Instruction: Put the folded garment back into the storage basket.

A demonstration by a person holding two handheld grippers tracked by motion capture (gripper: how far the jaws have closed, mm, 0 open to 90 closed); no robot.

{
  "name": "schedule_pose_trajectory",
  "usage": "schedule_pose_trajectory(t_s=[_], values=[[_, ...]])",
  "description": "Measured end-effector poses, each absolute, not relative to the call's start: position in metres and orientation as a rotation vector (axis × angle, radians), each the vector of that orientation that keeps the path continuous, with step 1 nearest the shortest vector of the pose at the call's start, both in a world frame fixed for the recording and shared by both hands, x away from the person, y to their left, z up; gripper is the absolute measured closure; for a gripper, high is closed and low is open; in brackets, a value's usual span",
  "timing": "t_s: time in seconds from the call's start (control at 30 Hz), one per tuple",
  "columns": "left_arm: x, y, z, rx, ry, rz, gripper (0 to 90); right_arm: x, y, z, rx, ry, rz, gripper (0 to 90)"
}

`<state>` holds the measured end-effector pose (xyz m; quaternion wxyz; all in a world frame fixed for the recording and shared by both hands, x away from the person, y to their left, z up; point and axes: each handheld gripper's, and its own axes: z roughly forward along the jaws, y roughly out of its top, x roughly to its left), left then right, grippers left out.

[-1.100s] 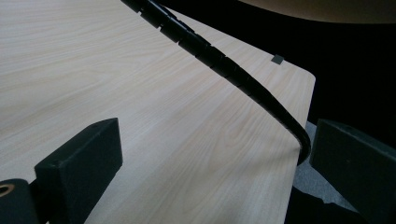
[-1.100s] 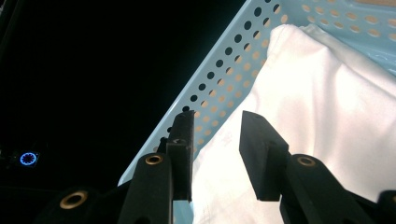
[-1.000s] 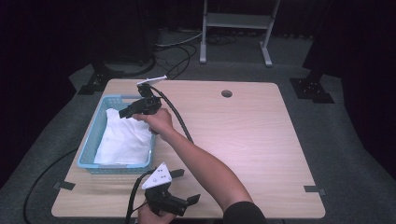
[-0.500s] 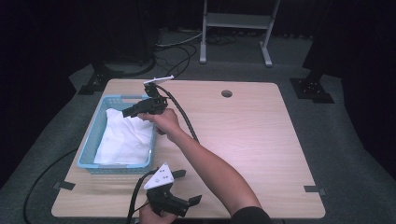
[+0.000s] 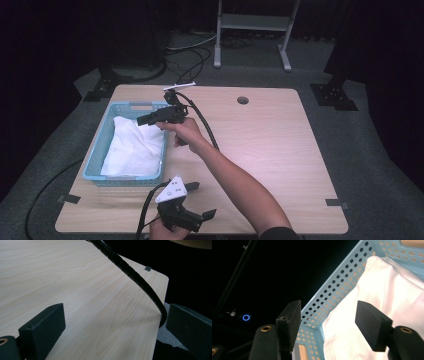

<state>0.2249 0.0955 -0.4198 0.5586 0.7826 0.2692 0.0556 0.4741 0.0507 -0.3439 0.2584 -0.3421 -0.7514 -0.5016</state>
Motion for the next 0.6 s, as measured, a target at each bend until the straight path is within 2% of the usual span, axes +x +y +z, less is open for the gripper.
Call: schedule_pose_trajectory(t_s=[0.17, 0.6], values=[[0.224, 0.096, -0.42, 1.849, 0.633, 0.132, 2.1, 0.469, 0.044, -0.34, -0.896, -2.006, -1.388, 29.4], [0.223, 0.099, -0.422, 1.85, 0.639, 0.132, 2.1, 0.464, 0.022, -0.333, -0.872, -1.983, -1.435, 25.2]])
